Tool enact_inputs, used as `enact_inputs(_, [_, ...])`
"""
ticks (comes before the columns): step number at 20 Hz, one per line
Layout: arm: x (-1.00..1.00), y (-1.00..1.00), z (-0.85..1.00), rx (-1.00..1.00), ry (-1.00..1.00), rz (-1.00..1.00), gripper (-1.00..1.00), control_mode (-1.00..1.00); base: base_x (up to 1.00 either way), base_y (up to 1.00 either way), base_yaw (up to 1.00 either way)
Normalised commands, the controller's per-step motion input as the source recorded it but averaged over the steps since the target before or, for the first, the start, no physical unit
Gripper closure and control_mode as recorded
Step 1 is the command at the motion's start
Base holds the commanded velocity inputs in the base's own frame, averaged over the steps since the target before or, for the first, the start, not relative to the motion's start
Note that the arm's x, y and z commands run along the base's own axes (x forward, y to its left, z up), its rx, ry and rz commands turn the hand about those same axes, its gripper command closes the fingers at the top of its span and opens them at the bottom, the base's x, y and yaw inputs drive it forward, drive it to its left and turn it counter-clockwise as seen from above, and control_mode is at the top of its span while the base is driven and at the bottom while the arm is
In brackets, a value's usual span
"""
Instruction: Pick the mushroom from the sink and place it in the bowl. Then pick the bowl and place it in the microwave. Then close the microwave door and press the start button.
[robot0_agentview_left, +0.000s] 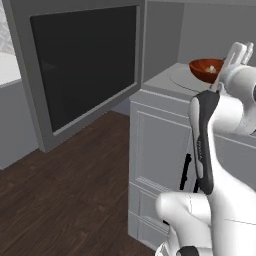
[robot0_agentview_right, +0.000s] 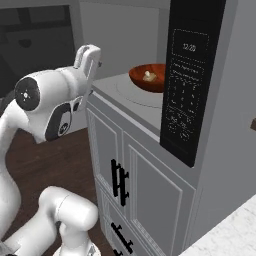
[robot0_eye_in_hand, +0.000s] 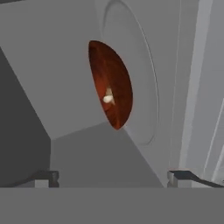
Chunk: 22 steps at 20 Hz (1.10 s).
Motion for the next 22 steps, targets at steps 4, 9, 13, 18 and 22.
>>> enact_inputs(4, [-1.0,0.64,0.31,-0.01,0.09,0.05,-1.0,-1.0,0.0,0.0,0.0])
enact_inputs(9, [-1.0,0.71,-0.07,-0.04,-0.13,0.08,-1.0,-1.0,0.0,0.0,0.0])
enact_inputs(13, [-1.0,0.66,-0.2,-0.01,-0.21,0.05,-1.0,-1.0,0.0,0.0,0.0])
enact_inputs(18, [-0.89,0.67,-0.06,0.0,-0.14,0.02,-1.0,-1.0,0.0,0.0,0.0])
enact_inputs(22, [-0.61,0.9,-0.01,0.0,-0.19,0.0,-1.0,-1.0,0.0,0.0,0.0])
